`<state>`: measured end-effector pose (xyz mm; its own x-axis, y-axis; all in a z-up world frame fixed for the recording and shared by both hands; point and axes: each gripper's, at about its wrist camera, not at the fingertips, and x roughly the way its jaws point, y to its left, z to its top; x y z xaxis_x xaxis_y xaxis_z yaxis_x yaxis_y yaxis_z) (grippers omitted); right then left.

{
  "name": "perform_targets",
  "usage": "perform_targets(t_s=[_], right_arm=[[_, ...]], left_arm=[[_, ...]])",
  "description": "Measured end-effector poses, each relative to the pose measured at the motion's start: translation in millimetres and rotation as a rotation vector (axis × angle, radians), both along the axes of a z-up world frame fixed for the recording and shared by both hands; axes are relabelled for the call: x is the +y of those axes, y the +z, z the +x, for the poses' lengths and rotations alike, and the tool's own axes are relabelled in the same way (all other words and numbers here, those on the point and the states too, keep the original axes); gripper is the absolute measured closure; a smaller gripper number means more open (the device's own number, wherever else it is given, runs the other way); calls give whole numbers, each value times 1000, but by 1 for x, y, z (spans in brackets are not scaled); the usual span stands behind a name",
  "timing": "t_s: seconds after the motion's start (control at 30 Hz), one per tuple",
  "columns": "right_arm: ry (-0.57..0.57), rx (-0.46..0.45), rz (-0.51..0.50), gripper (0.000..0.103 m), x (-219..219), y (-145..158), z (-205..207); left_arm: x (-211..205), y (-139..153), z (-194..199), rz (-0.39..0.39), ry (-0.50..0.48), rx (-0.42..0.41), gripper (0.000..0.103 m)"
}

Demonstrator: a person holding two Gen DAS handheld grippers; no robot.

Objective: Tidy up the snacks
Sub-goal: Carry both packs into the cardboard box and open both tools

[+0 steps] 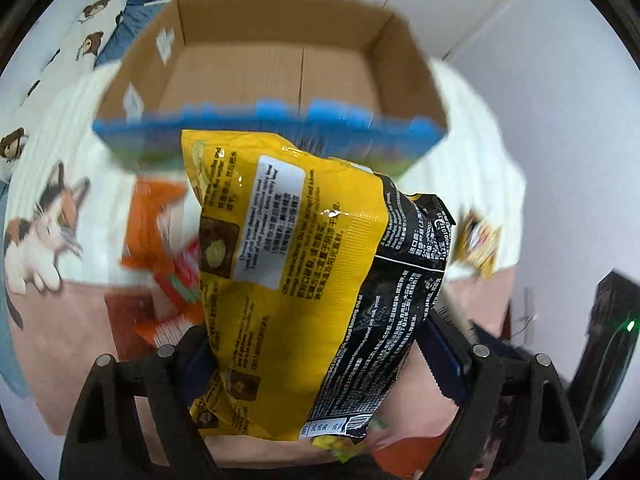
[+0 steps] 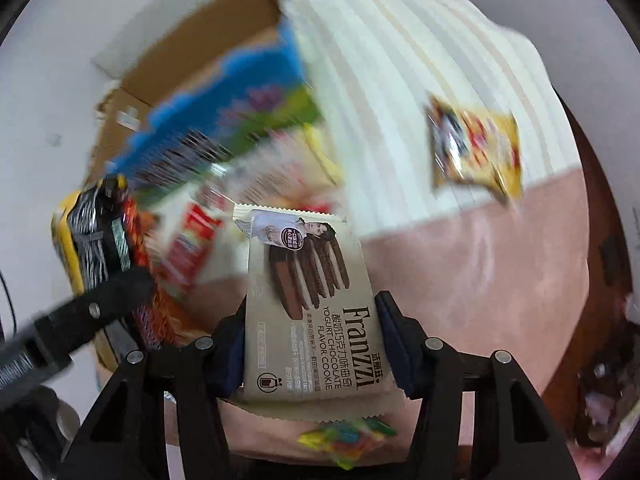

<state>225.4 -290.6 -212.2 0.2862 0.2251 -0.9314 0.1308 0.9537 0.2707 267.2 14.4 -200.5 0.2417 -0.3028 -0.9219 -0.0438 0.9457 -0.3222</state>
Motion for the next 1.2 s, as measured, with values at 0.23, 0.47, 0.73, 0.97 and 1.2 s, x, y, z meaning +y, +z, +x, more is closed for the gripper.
perform_targets(t_s=[0.23,0.47,0.73,0.97,1.2], right_arm=[[81,-170,56,43,61,70,56],[135,-268,-10,43,116,92,164],[168,-256,-117,43,159,57,261],[167,-186,-158,44,168,1,310],[156,-120,-160,43,172,-42,345]], left_arm=[[24,53,62,-42,64,-40,16],[51,55,159,-28,110,23,16],[62,-6,244,-37,127,195,16],[59,-53,279,-71,119,303,16],[50,-83,306,-49,99,359,15]])
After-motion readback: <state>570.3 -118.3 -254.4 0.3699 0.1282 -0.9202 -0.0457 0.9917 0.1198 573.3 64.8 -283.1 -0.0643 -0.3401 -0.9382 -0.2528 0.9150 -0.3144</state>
